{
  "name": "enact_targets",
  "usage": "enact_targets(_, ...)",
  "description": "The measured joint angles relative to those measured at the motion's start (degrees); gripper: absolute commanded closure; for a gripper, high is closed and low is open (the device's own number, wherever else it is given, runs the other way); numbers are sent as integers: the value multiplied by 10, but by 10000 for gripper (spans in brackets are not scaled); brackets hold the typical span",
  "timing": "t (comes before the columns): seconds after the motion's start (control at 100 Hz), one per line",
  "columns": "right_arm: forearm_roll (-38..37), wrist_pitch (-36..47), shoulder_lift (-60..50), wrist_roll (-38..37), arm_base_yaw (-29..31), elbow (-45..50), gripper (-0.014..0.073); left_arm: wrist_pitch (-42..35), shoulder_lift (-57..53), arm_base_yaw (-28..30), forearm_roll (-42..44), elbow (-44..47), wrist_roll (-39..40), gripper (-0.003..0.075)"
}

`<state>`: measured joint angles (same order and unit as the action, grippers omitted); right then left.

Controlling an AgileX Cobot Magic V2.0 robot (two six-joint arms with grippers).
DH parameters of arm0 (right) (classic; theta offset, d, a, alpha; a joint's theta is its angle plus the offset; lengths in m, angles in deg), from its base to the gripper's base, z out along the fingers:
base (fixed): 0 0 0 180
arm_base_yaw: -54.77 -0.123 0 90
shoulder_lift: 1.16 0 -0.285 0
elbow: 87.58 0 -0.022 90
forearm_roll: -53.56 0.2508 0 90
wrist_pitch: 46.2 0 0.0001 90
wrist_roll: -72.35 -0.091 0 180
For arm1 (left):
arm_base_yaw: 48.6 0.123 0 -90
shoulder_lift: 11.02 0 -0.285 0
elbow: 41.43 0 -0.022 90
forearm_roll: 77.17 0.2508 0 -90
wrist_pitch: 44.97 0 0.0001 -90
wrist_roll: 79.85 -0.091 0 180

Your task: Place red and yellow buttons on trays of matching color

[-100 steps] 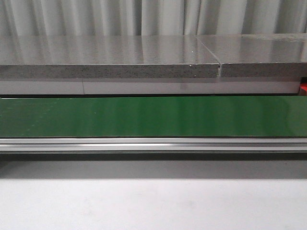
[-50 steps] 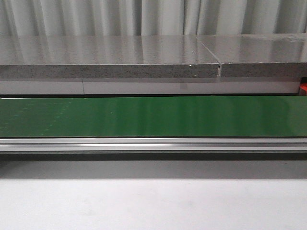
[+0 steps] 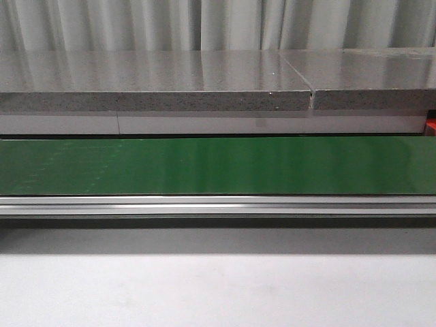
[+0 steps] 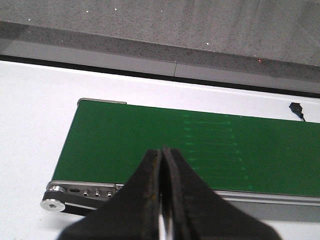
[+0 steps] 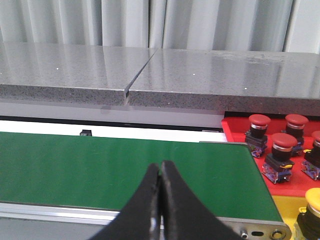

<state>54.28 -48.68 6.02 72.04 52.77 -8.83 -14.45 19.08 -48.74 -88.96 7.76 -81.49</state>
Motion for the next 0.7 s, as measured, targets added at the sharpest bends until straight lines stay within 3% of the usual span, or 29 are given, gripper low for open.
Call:
enact_targets(0.48, 0, 0, 0, 0, 0, 0, 661, -1, 0, 0, 3, 0, 0, 739)
enact_targets(0.7, 0, 0, 0, 0, 0, 0, 661, -69, -19, 0, 31, 24, 0, 739)
